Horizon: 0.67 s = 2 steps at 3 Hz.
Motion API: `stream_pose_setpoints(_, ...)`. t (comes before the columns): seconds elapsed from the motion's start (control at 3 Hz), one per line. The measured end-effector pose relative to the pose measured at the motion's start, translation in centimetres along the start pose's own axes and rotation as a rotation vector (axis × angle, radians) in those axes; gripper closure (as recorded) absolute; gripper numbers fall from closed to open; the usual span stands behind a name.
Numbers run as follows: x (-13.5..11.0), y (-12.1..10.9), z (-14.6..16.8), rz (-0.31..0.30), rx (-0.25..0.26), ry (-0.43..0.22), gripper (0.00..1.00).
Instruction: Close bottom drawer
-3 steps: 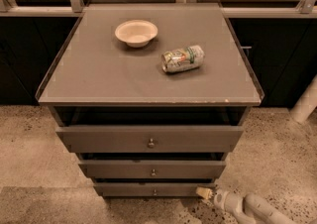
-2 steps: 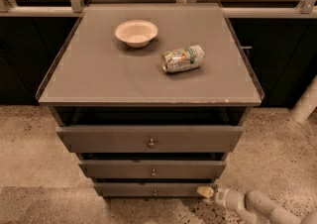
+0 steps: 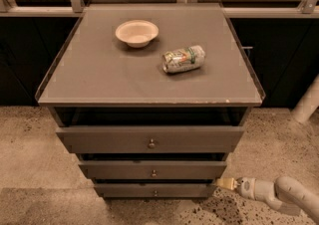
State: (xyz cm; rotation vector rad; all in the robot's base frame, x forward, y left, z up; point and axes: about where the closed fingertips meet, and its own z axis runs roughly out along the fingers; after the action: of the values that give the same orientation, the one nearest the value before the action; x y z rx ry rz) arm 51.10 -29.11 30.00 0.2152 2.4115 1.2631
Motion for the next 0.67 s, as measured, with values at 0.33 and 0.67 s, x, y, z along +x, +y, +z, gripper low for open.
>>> stream_pose_setpoints(0.33, 0.17, 0.46, 0.25, -0.004, -0.013, 0.010, 0.82)
stream_pose_setpoints(0.67, 0.17, 0.45, 0.26, -0.004, -0.012, 0.010, 0.58)
